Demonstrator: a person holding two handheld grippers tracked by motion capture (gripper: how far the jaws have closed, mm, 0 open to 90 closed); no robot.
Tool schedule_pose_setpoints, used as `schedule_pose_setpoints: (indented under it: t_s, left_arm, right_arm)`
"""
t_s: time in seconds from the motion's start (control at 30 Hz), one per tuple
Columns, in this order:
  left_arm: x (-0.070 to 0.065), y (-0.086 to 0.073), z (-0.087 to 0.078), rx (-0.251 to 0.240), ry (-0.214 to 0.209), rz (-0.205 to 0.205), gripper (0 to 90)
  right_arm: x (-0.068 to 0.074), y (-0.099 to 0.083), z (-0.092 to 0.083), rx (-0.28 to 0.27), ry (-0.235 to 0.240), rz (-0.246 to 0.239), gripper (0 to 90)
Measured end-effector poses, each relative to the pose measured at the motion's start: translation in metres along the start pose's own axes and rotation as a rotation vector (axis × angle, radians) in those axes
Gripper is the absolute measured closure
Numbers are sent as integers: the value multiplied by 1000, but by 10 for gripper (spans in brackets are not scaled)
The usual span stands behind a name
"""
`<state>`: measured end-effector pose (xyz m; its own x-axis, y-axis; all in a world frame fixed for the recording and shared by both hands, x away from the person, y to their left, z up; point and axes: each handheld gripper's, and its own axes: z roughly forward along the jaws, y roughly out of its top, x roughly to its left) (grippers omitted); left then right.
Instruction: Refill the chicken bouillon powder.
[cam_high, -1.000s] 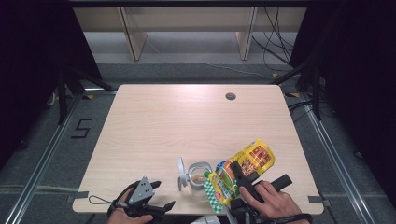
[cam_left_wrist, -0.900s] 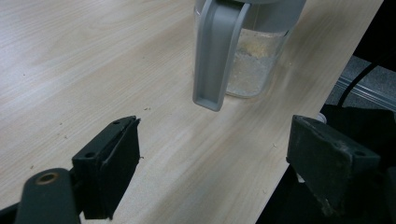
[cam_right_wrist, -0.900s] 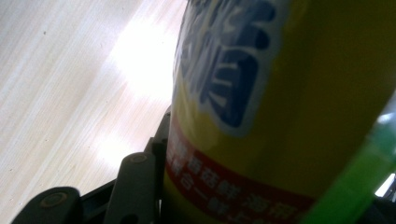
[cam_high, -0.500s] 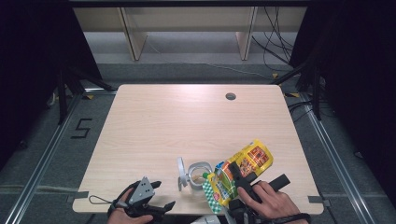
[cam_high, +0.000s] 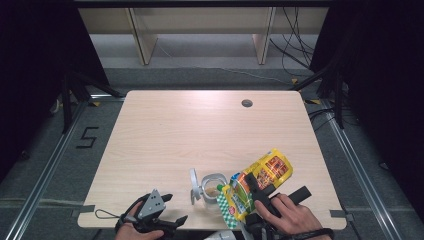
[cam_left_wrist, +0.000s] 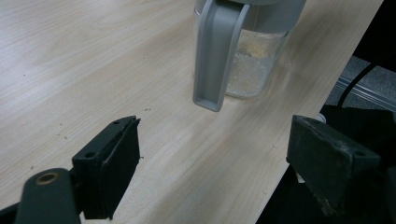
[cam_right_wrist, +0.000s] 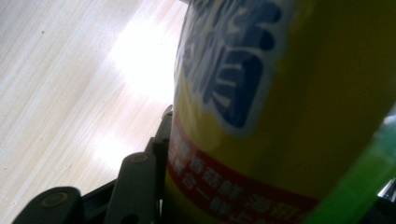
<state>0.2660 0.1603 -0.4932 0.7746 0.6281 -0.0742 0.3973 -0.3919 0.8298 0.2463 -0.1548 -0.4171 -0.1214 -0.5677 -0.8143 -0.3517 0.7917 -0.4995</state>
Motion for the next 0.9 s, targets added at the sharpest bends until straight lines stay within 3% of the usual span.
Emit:
schedule_pose_setpoints:
  t_s: [0.9]
  left_arm:
    - [0, 1, -1, 7, 7, 2, 166]
  right_arm:
    - [2, 4, 1, 9, 7, -23, 580]
